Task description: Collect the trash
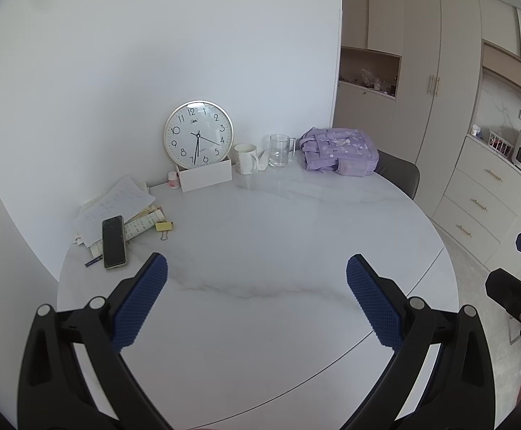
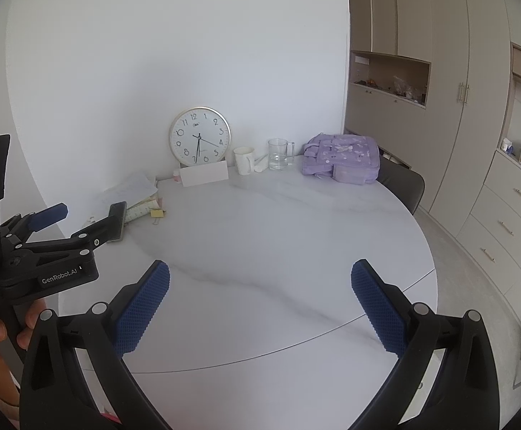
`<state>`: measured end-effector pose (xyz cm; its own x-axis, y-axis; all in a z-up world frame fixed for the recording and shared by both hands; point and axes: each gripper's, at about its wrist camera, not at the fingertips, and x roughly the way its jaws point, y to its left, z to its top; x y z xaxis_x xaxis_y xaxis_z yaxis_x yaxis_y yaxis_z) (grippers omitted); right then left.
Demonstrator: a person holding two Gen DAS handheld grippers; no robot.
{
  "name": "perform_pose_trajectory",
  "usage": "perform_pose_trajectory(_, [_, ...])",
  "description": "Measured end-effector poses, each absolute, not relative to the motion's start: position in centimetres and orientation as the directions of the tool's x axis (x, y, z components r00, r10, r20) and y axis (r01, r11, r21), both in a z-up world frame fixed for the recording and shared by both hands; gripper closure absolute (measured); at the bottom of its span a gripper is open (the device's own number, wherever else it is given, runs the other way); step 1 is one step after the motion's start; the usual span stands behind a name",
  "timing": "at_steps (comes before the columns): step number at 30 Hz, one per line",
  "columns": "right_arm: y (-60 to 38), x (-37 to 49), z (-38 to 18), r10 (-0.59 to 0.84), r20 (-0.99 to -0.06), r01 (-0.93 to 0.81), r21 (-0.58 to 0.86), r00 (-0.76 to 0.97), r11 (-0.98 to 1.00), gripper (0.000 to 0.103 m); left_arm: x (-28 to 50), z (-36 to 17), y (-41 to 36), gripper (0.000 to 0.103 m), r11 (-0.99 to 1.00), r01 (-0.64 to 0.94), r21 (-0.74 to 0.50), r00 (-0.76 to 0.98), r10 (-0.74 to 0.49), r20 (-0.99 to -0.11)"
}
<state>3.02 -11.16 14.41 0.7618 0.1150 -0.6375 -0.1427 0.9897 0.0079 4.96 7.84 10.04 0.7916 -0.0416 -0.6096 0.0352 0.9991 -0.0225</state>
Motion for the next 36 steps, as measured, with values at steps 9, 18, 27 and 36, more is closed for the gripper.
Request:
perform_pose_trajectory(9, [-11.3, 3.7, 14.3, 0.116, -0.645, -0.141, 0.013, 0.755, 0.990, 0.002, 5.6, 9.6, 7.7, 0.007, 0.999, 0.042, -0.020, 0.788, -0.045, -0.614])
perform_pose_trajectory(18, [-11.5, 4.4, 14.1, 0.114, -0.651, -0.136, 0.017, 0.750, 0.991, 0.002, 6.0, 9.5, 7.5, 0.007, 0.999, 0.045, -0.017, 0.785, -0.046, -0.618])
perform_pose_trajectory(27, [-11.8, 4.8, 13.9, 0.111, -0.655, -0.130, 0.020, 0.748, 0.991, 0.002, 6.4, 9.2, 7.5, 0.007, 0.998, 0.061, -0.015, 0.786, -0.057, -0.615])
perform_pose_trajectory(36, [-11.8, 4.7, 13.8, 0.115, -0.662, -0.134, 0.022, 0.740, 0.991, 0.002, 6.8, 8.9, 7.3, 0.007, 0.998, 0.069, 0.007, 0.798, -0.051, -0.600])
